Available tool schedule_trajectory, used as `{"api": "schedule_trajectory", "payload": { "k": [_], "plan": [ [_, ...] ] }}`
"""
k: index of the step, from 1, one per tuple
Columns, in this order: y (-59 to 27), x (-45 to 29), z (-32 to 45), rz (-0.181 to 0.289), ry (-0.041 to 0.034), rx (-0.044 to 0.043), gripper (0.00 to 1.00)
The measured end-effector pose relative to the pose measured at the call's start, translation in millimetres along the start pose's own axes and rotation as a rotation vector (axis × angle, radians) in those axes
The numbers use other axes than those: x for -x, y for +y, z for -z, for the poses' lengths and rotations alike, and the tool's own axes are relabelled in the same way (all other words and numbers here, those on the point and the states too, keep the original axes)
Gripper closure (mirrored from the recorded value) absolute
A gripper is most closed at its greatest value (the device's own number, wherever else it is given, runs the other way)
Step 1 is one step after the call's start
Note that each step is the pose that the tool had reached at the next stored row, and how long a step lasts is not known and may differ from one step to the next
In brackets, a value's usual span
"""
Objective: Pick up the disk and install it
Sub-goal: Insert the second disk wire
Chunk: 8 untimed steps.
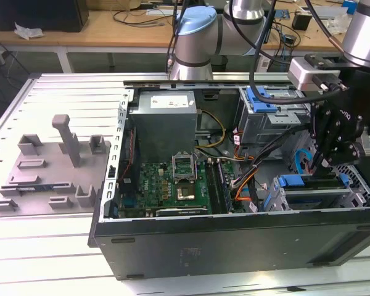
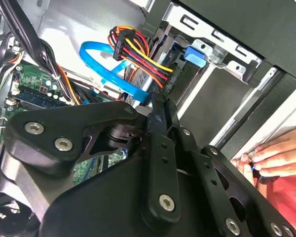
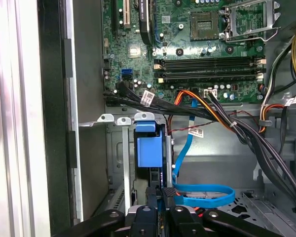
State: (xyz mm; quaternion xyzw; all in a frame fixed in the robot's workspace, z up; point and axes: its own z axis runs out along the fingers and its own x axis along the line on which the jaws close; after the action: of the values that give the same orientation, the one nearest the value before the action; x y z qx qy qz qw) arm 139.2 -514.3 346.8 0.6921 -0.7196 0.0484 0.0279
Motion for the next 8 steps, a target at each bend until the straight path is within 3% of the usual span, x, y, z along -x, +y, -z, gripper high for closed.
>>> {"api": "schedule_trajectory", "payload": {
  "k": [8],
  "plan": [
    [0.0, 0.3, -3.0, 0.0, -0.0003, -0.0001, 0.84]
  ]
}}
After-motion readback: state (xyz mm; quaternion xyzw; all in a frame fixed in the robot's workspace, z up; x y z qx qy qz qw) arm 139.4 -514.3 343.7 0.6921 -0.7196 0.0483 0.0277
